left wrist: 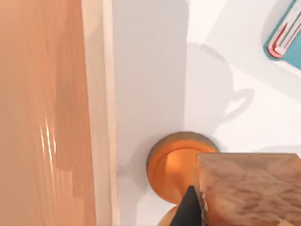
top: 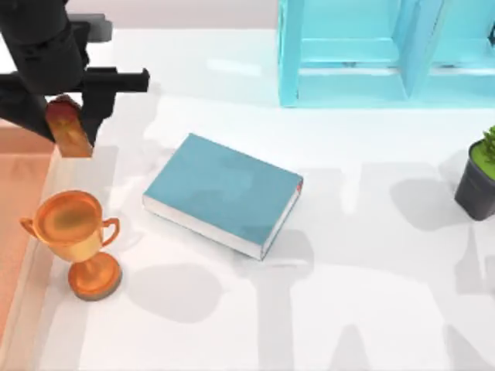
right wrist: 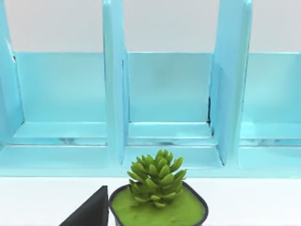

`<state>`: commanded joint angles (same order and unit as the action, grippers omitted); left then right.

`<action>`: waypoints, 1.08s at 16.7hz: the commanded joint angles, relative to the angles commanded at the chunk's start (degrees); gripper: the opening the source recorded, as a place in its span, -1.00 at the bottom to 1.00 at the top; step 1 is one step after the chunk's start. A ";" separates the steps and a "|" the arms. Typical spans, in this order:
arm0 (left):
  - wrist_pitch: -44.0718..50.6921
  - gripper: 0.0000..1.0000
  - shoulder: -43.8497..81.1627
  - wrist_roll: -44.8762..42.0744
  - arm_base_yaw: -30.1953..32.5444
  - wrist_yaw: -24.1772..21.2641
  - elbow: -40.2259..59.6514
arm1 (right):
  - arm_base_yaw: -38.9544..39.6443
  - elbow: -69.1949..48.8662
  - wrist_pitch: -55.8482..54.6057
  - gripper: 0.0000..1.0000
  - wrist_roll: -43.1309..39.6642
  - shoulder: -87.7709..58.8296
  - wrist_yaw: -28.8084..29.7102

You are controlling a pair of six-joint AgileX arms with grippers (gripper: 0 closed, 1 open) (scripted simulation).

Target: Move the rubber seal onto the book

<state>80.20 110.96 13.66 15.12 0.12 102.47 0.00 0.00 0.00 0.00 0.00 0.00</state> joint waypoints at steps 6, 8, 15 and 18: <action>-2.69 -1.00 19.59 13.72 14.08 -0.32 15.26 | 0.00 0.00 0.00 1.00 0.00 0.00 0.00; -3.41 -1.00 22.55 16.41 16.78 -0.38 17.92 | 0.00 0.00 0.00 1.00 0.00 0.00 0.00; -3.08 -1.00 23.18 16.92 17.26 -0.39 18.87 | 0.00 0.00 0.00 1.00 0.00 0.00 0.00; -2.47 -1.00 23.21 17.00 17.37 -0.36 19.68 | 0.00 0.00 0.00 1.00 0.00 0.00 0.00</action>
<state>77.73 134.18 30.66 32.49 -0.24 122.15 0.00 0.00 0.00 0.00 0.00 0.00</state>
